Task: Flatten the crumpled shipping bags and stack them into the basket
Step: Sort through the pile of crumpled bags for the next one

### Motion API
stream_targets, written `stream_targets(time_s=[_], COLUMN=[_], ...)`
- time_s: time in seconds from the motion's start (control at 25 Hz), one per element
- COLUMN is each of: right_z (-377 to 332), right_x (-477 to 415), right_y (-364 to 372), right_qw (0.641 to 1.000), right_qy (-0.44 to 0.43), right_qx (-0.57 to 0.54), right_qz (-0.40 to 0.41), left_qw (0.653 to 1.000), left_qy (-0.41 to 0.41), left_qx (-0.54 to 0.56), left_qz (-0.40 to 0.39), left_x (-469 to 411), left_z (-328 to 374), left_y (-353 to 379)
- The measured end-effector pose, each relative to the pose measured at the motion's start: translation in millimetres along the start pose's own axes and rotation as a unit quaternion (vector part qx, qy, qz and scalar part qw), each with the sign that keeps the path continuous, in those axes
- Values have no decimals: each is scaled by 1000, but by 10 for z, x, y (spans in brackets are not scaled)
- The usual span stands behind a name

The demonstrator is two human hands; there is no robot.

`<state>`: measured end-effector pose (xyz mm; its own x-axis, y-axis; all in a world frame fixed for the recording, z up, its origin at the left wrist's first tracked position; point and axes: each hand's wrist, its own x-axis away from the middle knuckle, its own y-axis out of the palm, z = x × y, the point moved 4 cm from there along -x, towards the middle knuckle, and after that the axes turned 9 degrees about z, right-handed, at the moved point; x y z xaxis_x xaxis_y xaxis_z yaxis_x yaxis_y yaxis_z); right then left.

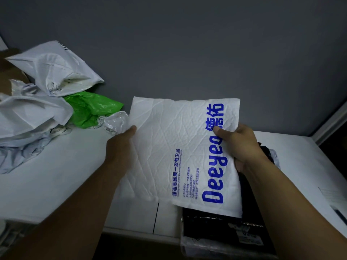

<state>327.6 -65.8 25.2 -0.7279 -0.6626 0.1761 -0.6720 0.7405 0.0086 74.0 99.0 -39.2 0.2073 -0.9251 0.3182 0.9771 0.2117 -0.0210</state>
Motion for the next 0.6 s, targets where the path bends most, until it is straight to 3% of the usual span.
stream_targets(time_s=[0.08,0.2,0.28,0.36,0.44,0.52,0.6], right_z=[-38,-155,-234,-272,-213,-57,98], right_x=[6,74,154,252,376,464,524], right_y=[-56,-54,53,213,409,584,708], right_qw=[999,996,991,976,938,874,805], right_qy=[-8,-68,-124,-201,-285,-374,-461], right_qx=[-26,-63,-53,-6,64,164,243], right_qz=[18,11,-19,-80,-186,-263,-285], left_qw=[998,982,993,980,949,930,943], left_qy=[-18,111,98,-11,-73,-84,-92], left_qx=[-52,-153,-34,132,207,217,172], left_qz=[-30,-11,-55,-149,-227,-285,-268], left_x=[11,68,168,296,416,525,615], left_z=[-21,82,182,249,370,513,556], left_y=[8,41,80,150,160,129,80])
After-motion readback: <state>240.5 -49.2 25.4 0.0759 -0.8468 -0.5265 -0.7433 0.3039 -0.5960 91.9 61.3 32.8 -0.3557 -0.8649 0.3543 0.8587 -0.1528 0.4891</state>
